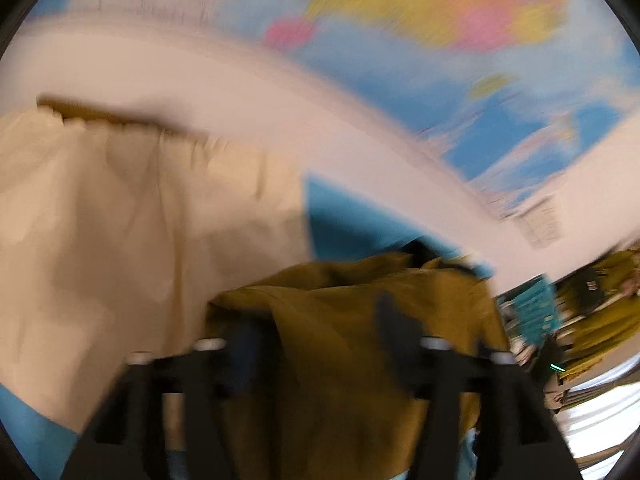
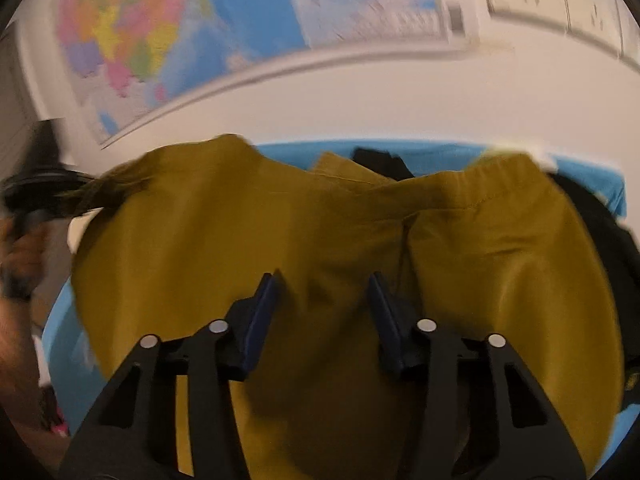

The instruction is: Fold large clothes

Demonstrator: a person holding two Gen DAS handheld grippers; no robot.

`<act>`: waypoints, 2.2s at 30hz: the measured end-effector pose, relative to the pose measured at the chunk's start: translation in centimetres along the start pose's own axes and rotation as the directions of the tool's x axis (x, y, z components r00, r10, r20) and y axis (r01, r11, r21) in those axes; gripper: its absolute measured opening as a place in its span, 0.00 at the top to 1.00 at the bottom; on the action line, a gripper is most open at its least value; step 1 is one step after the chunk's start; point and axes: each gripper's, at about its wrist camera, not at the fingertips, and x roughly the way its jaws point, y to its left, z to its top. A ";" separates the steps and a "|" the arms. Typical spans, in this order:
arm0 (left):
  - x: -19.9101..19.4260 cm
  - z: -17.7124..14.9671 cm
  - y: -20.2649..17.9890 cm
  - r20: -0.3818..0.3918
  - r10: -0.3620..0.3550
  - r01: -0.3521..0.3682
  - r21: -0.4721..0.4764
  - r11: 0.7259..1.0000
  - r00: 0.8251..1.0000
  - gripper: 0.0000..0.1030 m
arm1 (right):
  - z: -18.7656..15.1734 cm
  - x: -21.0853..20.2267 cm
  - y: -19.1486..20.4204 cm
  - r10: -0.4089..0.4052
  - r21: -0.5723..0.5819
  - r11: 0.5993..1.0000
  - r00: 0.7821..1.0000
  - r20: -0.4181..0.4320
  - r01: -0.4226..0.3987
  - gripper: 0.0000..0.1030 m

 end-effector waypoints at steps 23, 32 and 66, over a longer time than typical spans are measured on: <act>8.8 -9.0 -6.8 -0.009 0.183 -0.154 0.498 0.853 0.983 0.27 | -0.5 2.6 4.8 0.034 -0.098 0.994 0.999 -0.024 -0.036 0.65; 9.0 -9.8 -7.1 0.033 0.205 -0.192 0.510 0.838 0.978 0.25 | -1.5 -2.0 4.1 0.110 -0.051 0.993 0.994 0.025 -0.108 0.51; -3.0 -15.4 2.7 0.036 -0.116 0.102 0.279 0.955 0.993 0.72 | -9.0 -18.7 -6.5 0.202 0.157 0.958 0.953 0.225 -0.240 0.85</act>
